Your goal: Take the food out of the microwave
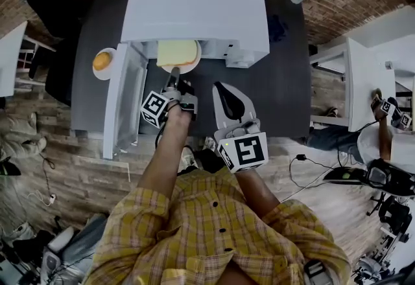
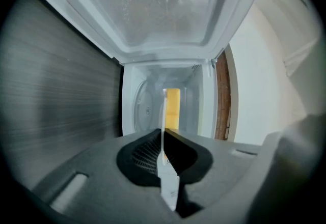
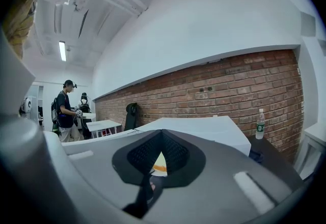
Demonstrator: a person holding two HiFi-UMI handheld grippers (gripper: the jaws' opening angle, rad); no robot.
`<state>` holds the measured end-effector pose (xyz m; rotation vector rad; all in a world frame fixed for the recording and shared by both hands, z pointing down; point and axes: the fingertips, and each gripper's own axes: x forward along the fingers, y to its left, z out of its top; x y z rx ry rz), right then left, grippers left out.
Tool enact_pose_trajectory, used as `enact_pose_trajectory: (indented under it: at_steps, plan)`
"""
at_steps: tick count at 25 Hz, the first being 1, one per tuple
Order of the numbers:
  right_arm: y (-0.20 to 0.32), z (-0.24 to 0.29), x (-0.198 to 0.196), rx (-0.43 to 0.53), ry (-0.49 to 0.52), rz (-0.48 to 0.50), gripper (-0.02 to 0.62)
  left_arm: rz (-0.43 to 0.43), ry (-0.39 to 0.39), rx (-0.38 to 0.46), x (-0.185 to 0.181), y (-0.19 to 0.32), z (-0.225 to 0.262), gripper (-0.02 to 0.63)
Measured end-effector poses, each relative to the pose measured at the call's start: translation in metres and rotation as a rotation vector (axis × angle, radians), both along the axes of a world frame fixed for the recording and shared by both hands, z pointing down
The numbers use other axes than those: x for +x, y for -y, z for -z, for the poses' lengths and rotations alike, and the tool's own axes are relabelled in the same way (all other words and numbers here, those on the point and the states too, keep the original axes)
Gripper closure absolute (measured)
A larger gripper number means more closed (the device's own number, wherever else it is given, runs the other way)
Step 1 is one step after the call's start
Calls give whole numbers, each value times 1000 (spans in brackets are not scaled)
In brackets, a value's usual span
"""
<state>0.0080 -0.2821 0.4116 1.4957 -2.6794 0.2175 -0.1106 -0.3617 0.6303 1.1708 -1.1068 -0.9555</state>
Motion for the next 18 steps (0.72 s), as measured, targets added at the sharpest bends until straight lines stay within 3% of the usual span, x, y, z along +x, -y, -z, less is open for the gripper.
enact_pose_trajectory:
  at_steps: [18]
  plan:
    - [-57, 23, -4, 54, 17, -25, 592, -27, -51, 21, 7, -70, 61, 595]
